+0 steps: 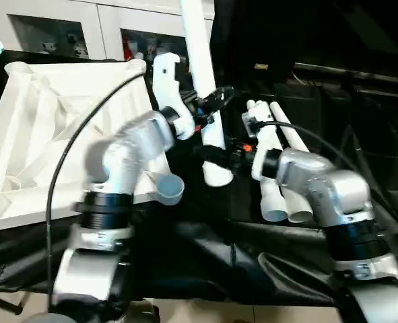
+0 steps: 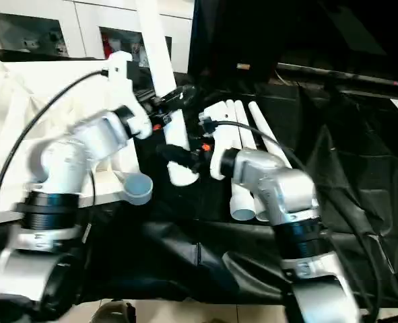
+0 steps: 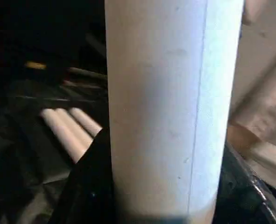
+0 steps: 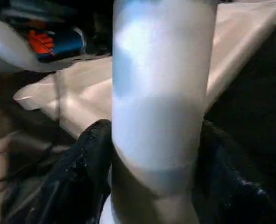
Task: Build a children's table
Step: Pick table leg
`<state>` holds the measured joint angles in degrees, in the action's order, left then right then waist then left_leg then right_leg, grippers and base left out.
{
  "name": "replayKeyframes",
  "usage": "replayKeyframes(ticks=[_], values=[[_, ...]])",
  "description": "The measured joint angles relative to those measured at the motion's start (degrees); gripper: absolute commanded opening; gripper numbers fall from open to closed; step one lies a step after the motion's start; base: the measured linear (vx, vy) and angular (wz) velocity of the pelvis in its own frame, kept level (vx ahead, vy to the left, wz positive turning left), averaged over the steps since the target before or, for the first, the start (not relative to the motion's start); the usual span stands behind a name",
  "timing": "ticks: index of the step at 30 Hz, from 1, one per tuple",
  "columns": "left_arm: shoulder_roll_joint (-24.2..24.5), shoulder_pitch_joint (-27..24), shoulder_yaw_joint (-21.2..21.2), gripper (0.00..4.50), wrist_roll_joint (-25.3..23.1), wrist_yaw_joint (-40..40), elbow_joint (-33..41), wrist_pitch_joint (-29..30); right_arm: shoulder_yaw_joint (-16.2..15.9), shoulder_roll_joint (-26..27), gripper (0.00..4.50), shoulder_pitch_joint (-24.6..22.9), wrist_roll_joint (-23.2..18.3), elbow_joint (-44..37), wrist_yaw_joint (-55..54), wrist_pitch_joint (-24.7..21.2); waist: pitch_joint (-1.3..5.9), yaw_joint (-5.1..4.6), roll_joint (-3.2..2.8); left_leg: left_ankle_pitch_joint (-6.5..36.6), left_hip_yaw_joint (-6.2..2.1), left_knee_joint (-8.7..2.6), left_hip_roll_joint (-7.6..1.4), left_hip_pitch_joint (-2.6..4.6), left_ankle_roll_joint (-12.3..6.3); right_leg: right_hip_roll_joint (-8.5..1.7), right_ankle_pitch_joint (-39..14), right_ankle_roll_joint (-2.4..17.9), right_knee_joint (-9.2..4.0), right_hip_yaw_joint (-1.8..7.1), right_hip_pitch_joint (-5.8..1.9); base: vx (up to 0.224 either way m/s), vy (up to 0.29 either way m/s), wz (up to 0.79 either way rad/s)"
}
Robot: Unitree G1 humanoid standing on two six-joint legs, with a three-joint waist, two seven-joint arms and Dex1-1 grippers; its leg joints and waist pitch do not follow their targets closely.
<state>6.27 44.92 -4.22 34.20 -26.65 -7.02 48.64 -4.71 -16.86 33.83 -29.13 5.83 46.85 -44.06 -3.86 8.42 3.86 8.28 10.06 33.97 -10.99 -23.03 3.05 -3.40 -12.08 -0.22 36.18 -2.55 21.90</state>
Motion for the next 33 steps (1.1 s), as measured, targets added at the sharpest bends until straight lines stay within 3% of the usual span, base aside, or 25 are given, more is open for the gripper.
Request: replayKeyframes(ticks=[3,10,16,17,23,26,33], values=[[2.3,0.4,2.2,1.88,1.8,-6.6,0.0,1.5,0.6,-3.1,3.05,-0.4,-3.7,-0.4,6.4,-2.3,0.00,-0.02,0.00,0.0,0.00,0.01,0.00,0.01,0.00,0.00,0.0,0.0,0.01,0.00,-0.01,0.000,0.000,0.00],[1.9,3.3,2.4,1.88,5.2,-12.1,-0.3,4.3,0.7,-5.3,3.05,-0.4,-5.1,-0.6,11.4,-4.0,0.02,-0.30,-0.27,0.0,0.00,0.03,-0.01,0.08,0.01,0.00,0.1,0.1,0.08,0.00,-0.01,0.000,0.000,0.00],[1.4,3.4,2.1,1.88,6.7,-14.1,-1.8,4.8,0.0,-6.6,2.57,-0.5,-6.9,-1.8,13.2,-5.7,0.02,-0.31,-0.43,0.0,-0.02,0.03,-0.02,0.08,0.01,0.02,0.1,0.1,0.09,-0.02,-0.01,0.000,0.000,0.00],[1.4,3.4,2.1,1.88,6.7,-14.4,-1.8,4.8,0.0,-6.6,2.33,-0.6,-7.0,-1.8,13.3,-5.9,0.02,-0.31,-0.43,0.0,-0.02,0.03,-0.02,0.08,0.01,0.02,0.1,0.1,0.08,-0.01,-0.01,0.000,0.000,0.00],[1.6,3.4,1.9,1.88,6.6,-14.4,-1.8,4.8,0.0,-6.2,1.98,-0.6,-7.2,-1.8,12.9,-5.9,0.02,-0.24,-0.43,0.0,-0.02,0.04,-0.02,0.08,0.01,0.01,0.1,0.1,0.08,-0.01,-0.02,0.000,0.000,0.00],[1.8,3.4,2.3,2.58,5.4,-13.9,-1.8,3.6,0.1,-5.5,1.95,-0.6,-7.2,-1.8,11.5,-5.8,0.02,-0.25,-0.43,0.0,-0.02,0.04,-0.02,0.08,0.01,0.01,0.1,0.1,0.08,-0.01,-0.02,0.000,0.000,0.00],[-0.9,4.3,1.3,3.01,1.8,-4.3,-2.3,0.9,0.5,-3.9,1.94,-0.6,-6.1,-1.0,6.8,-5.8,0.02,-0.31,-0.42,0.0,-0.02,0.05,-0.02,0.07,0.02,0.01,0.2,0.2,0.08,-0.01,-0.03,0.000,0.000,0.00]])
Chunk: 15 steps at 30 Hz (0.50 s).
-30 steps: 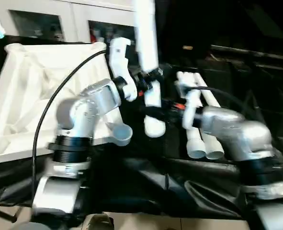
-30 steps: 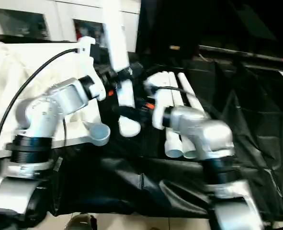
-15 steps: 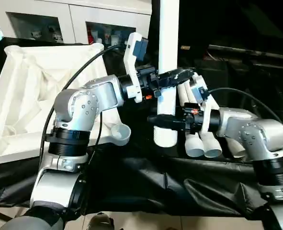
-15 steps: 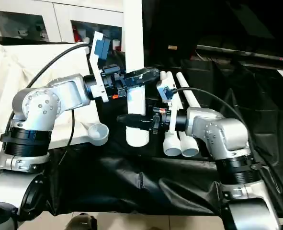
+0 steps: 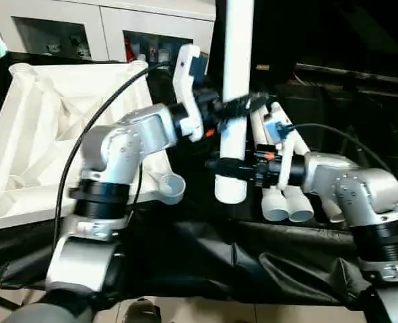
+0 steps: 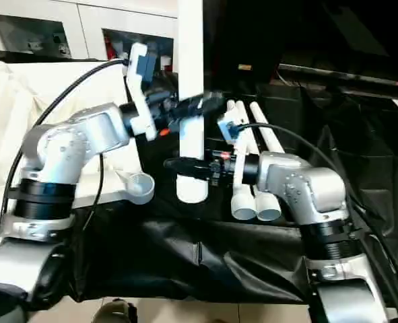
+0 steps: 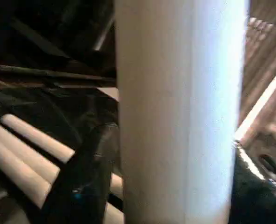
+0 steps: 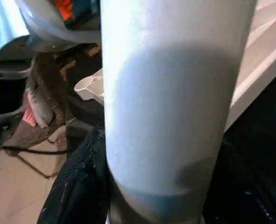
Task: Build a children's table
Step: Pick table leg
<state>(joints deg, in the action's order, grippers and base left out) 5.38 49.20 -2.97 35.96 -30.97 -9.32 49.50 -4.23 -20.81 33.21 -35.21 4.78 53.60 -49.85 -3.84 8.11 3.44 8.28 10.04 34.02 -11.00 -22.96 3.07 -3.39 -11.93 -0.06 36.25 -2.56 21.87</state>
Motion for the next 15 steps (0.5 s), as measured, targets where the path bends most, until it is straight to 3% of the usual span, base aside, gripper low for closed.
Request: replayKeyframes(ticks=[1,3,6,12,15], values=[[-0.4,0.0,-0.5,2.54,-0.1,0.7,0.0,-0.1,0.0,0.1,1.93,0.0,0.0,0.0,-0.4,0.0,0.00,-0.01,0.00,0.0,0.00,0.00,0.00,0.00,0.00,0.00,0.0,0.0,0.00,0.00,0.00,0.000,0.000,0.00],[-1.3,0.1,-0.8,2.66,-0.3,2.1,-0.3,-0.9,0.3,0.4,1.93,0.0,0.1,0.4,-1.3,0.0,0.00,0.02,0.01,0.0,0.00,0.00,0.00,0.00,0.00,0.00,0.0,0.0,-0.01,0.00,0.00,0.000,0.000,0.00],[-2.5,0.2,-1.3,2.18,-0.8,4.1,-1.1,-1.6,0.5,0.6,1.93,0.0,0.6,0.9,-2.4,0.0,0.00,0.03,0.01,0.0,0.00,0.02,0.00,-0.01,0.00,0.00,0.0,0.0,-0.02,0.01,-0.01,0.000,0.000,0.00],[-2.8,0.2,-1.8,1.87,-0.5,4.5,-1.2,-1.5,0.7,1.0,1.93,0.0,1.1,1.1,-2.7,0.2,-0.01,0.02,0.03,0.0,0.00,0.02,0.00,-0.01,0.00,0.00,0.0,0.0,-0.02,0.00,0.00,0.000,0.000,0.00],[-2.7,0.2,-2.0,1.84,-0.4,4.6,-1.2,-1.5,0.3,1.0,2.63,0.0,1.4,1.1,-2.7,1.1,-0.01,0.04,0.03,0.0,0.00,0.02,0.00,-0.01,0.00,0.00,0.0,0.0,-0.03,0.01,0.00,0.000,0.000,0.00]])
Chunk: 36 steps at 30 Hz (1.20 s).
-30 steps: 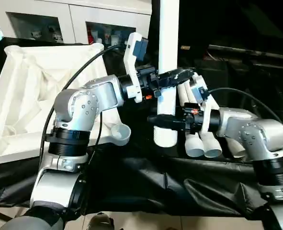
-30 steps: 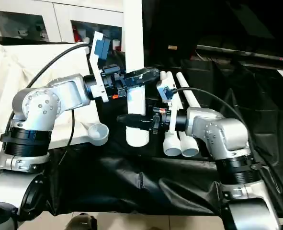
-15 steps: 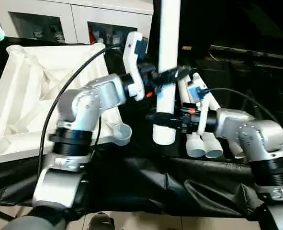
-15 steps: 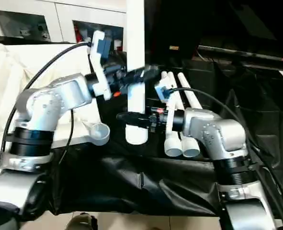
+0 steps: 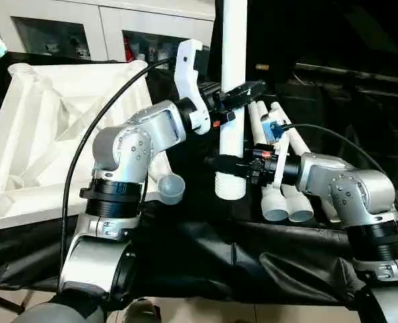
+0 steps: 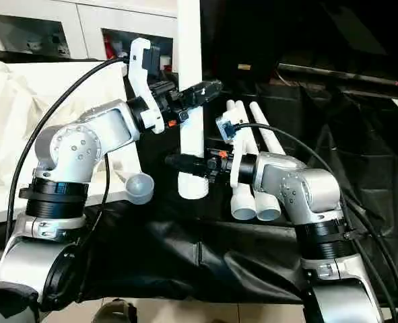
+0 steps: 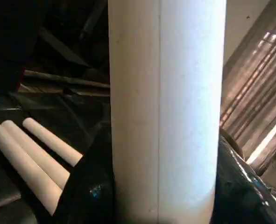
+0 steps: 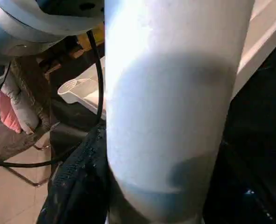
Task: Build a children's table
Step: Pick table leg
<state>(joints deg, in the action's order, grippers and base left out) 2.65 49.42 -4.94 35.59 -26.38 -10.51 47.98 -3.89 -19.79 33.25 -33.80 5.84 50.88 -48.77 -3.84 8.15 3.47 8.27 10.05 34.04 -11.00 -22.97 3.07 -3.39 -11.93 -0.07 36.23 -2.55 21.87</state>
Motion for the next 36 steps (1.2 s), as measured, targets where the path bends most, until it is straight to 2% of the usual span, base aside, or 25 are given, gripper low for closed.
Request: replayKeyframes(ticks=[6,12,36], values=[[0.5,0.0,-0.2,1.84,0.0,-0.8,0.1,0.2,-0.4,-0.6,3.07,0.0,0.0,-0.5,0.7,0.5,0.00,0.01,0.00,0.0,0.00,0.00,0.00,0.00,0.00,0.00,0.0,0.0,0.00,0.00,0.00,0.000,0.000,0.00],[1.2,0.0,0.9,1.84,0.1,-2.2,0.3,0.6,-0.4,-3.9,3.07,0.0,-0.4,-1.5,4.7,0.0,0.01,-0.03,0.07,0.0,0.01,0.01,0.00,0.00,0.00,0.00,0.0,0.0,-0.01,0.00,-0.01,0.000,0.000,0.00],[2.2,-0.4,2.8,1.84,2.4,-8.6,2.8,3.0,-1.1,-4.6,3.07,0.0,-1.5,-1.5,6.5,-2.0,0.01,-0.05,0.07,0.0,0.01,0.04,0.00,-0.01,-0.01,0.00,0.0,0.0,0.00,0.01,-0.01,0.000,0.000,0.00]])
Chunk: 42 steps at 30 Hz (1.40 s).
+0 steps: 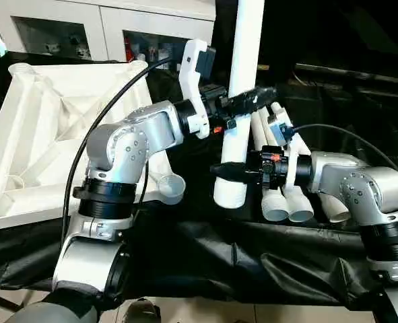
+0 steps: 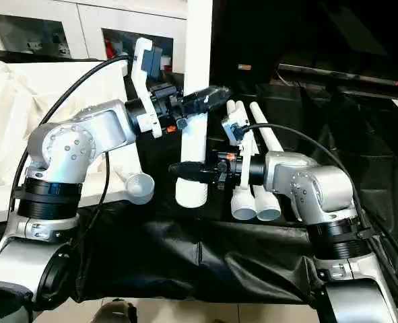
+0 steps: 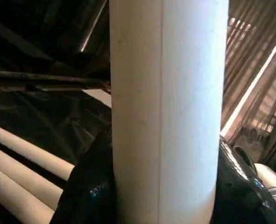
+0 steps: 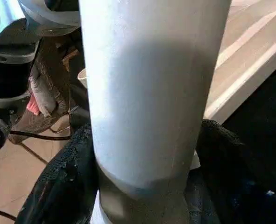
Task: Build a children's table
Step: Pick table leg
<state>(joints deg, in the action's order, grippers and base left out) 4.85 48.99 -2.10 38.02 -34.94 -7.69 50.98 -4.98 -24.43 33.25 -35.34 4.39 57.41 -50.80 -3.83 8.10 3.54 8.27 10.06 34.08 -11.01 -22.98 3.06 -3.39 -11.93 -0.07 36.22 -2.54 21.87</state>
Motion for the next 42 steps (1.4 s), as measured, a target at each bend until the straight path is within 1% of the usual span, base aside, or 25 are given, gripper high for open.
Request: replayKeyframes(ticks=[1,2,5,6,7,12,17,18,19,20,23,24,25,28,29,30,32,33,35,36,38,39,41,42], values=[[0.0,0.0,0.1,1.84,0.0,-0.1,0.0,0.0,0.0,0.0,3.07,0.0,0.0,0.0,0.0,-0.1,0.00,0.00,0.00,0.0,0.00,0.00,0.00,0.00,0.00,0.00,0.0,0.0,0.00,0.00,0.00,0.000,0.000,0.00],[0.0,0.0,0.1,1.84,0.1,-0.2,0.0,0.1,0.0,0.0,2.80,0.0,0.0,0.0,0.1,-0.1,0.00,0.00,0.00,0.0,0.00,0.00,0.00,0.00,0.00,0.00,0.0,0.0,0.00,0.00,0.00,0.000,0.000,0.00],[0.3,0.0,0.2,1.84,0.1,-0.5,0.0,0.0,-0.1,0.1,2.56,0.0,-0.2,0.0,0.4,-0.3,0.00,-0.03,0.00,0.0,0.00,0.00,0.00,0.00,0.00,0.00,0.0,0.0,0.00,0.00,0.00,0.000,0.000,0.00],[0.3,0.0,0.2,1.84,0.1,-0.6,0.0,0.0,-0.1,0.1,2.56,0.0,-0.4,0.0,0.4,-0.3,0.00,0.00,0.00,0.0,0.00,0.00,0.00,0.00,0.00,0.00,0.0,0.0,0.00,-0.01,0.00,0.000,0.000,0.00],[0.3,0.0,0.2,1.84,0.0,-0.7,0.0,0.0,-0.1,0.1,2.42,0.0,-0.5,0.0,0.4,-0.3,0.00,0.01,0.00,0.0,0.00,0.00,0.00,0.00,0.00,0.00,0.0,0.0,0.00,-0.01,0.00,0.000,0.000,0.00],[0.7,0.0,0.4,1.84,0.0,-1.1,0.0,0.1,-0.6,0.1,2.01,0.0,-0.5,-0.5,0.5,-0.3,0.00,0.00,-0.01,0.0,0.00,0.00,0.00,0.00,0.00,0.00,0.0,0.0,0.00,-0.01,0.00,0.000,0.000,0.00],[1.1,0.0,1.1,1.84,-0.3,-1.8,0.1,-0.3,-0.6,0.2,1.93,0.0,-0.5,-0.5,0.4,-0.3,0.00,-0.01,-0.01,0.0,0.00,0.00,0.00,0.00,0.00,0.00,0.0,0.0,0.00,-0.01,0.00,0.000,0.000,0.00],[1.5,-0.1,2.0,2.19,-0.7,-2.4,0.4,-1.0,-0.7,0.2,1.92,-0.1,-0.3,-0.8,0.4,-0.2,0.00,0.00,-0.01,0.0,0.00,0.00,0.00,0.00,0.00,0.00,0.0,0.0,0.00,-0.01,0.00,0.000,0.000,0.00],[1.6,-0.2,2.4,2.19,-0.8,-2.7,0.7,-1.4,-0.8,0.3,1.92,-0.2,-0.2,-1.0,0.3,-0.1,0.00,0.01,-0.01,0.0,0.00,0.00,0.00,0.00,0.00,0.00,0.0,0.0,0.00,-0.01,0.00,0.000,0.000,0.00],[1.6,-0.3,2.6,2.54,-1.0,-2.9,0.8,-1.8,-0.8,0.4,1.91,-0.3,-0.2,-1.1,0.2,0.1,0.00,0.01,-0.01,0.0,0.00,0.00,0.00,0.00,0.00,0.00,0.0,0.0,0.00,-0.01,0.00,0.000,0.000,0.00],[1.4,-1.3,2.5,2.56,-1.5,-3.4,0.8,-2.4,-0.6,1.5,1.91,-1.6,0.0,-1.1,-1.1,1.0,0.00,0.00,-0.01,0.0,0.00,0.00,0.00,0.00,0.00,0.00,0.0,0.0,0.00,0.00,-0.01,0.000,0.000,0.00],[1.1,-1.7,2.2,2.64,-1.7,-3.2,0.8,-2.9,-0.2,2.7,1.91,-2.3,-0.1,-1.1,-2.2,1.5,-0.02,-0.01,-0.04,0.0,0.00,0.00,0.00,0.00,0.00,0.00,0.0,0.0,0.00,0.00,0.00,0.000,0.000,0.00],[0.8,-1.8,1.9,2.87,-1.7,-2.9,0.8,-3.6,0.3,3.4,1.91,-2.3,-0.1,-1.0,-2.7,1.7,-0.02,-0.03,-0.05,0.0,0.00,0.00,0.00,0.00,0.00,0.00,0.0,0.0,0.01,0.00,0.01,0.000,0.000,0.00],[0.0,-1.8,1.5,2.91,-1.7,-2.2,0.8,-6.2,2.0,4.5,1.91,-2.3,-0.5,-0.9,-4.5,2.7,-0.01,0.07,-0.06,0.0,-0.01,0.00,0.00,0.01,0.00,0.00,0.0,0.0,0.01,-0.01,-0.01,0.000,0.000,0.00],[-0.6,-1.8,0.7,2.91,-1.7,-1.9,0.8,-7.4,2.7,5.2,1.91,-2.3,-0.5,-0.6,-5.2,3.3,-0.01,0.05,-0.05,0.0,-0.01,0.00,0.00,0.00,0.00,0.00,0.0,0.0,0.01,-0.01,-0.01,0.000,0.000,0.00],[-1.5,-1.8,-0.9,2.91,-1.6,-1.4,0.8,-9.8,4.0,6.2,1.91,-2.6,-0.5,-0.1,-6.3,4.3,0.01,0.06,0.14,0.0,-0.01,-0.01,-0.01,0.00,0.00,-0.01,0.0,0.0,0.02,-0.03,-0.01,0.000,0.000,0.00],[-2.9,-2.0,-3.2,2.91,-1.3,-0.5,0.8,-12.5,5.7,7.6,1.91,-3.1,-0.6,0.6,-7.8,5.5,0.02,0.14,0.37,0.0,-0.01,-0.02,-0.01,0.01,0.00,-0.01,0.0,0.0,0.02,-0.03,0.00,0.000,0.000,0.00],[-3.6,-2.4,-5.3,2.91,-0.4,0.6,1.5,-14.3,6.9,9.2,1.91,-3.5,-0.9,1.3,-9.3,6.7,-0.01,0.19,0.53,0.0,-0.01,-0.03,-0.02,0.00,0.00,-0.01,0.0,0.0,0.02,-0.06,0.01,0.000,0.000,0.00],[-3.6,-3.4,-6.8,2.91,-0.1,1.7,3.5,-15.9,7.5,10.3,1.91,-4.0,-0.9,2.7,-11.1,8.6,0.04,0.15,0.68,0.0,-0.01,-0.03,-0.03,0.01,0.00,-0.01,0.0,0.0,0.02,-0.05,0.02,0.000,0.000,0.00],[-3.1,-4.0,-7.2,2.91,0.0,2.1,4.5,-16.3,7.9,10.5,1.91,-4.0,-0.5,3.6,-12.3,9.5,0.02,0.25,0.72,0.0,-0.01,-0.02,-0.03,-0.03,0.00,-0.01,0.0,0.0,0.00,-0.07,0.04,0.000,0.000,0.00],[0.7,-5.6,-6.3,2.91,-2.2,2.2,7.0,-17.5,8.3,12.0,1.91,-3.6,1.6,6.2,-15.7,13.1,0.05,0.20,0.75,0.0,-0.02,-0.04,-0.04,0.00,0.01,-0.01,0.0,0.0,0.01,-0.09,0.05,0.000,0.000,0.00],[3.4,-6.6,-5.3,2.91,-4.8,2.1,8.0,-18.5,8.5,12.2,1.91,-3.5,3.5,7.9,-17.8,15.4,0.05,0.23,0.75,0.0,-0.02,-0.07,-0.04,0.00,0.01,-0.01,0.0,0.0,0.02,-0.09,0.06,0.000,0.000,0.00],[10.2,-8.7,-1.1,2.91,-11.2,0.8,9.4,-20.5,8.0,12.0,1.91,-3.3,7.6,10.5,-21.1,18.8,0.03,0.33,0.56,0.0,-0.03,-0.09,-0.03,0.01,0.03,-0.01,0.0,-0.1,0.01,-0.08,0.07,0.000,0.000,0.00],[13.9,-10.4,1.9,2.91,-15.3,-0.6,9.5,-22.0,7.8,11.9,1.91,-3.4,10.0,11.8,-22.9,21.0,-0.02,0.48,0.29,0.0,-0.03,-0.11,0.00,0.01,0.04,-0.02,0.0,-0.1,-0.02,-0.06,0.05,0.000,0.000,0.00]])
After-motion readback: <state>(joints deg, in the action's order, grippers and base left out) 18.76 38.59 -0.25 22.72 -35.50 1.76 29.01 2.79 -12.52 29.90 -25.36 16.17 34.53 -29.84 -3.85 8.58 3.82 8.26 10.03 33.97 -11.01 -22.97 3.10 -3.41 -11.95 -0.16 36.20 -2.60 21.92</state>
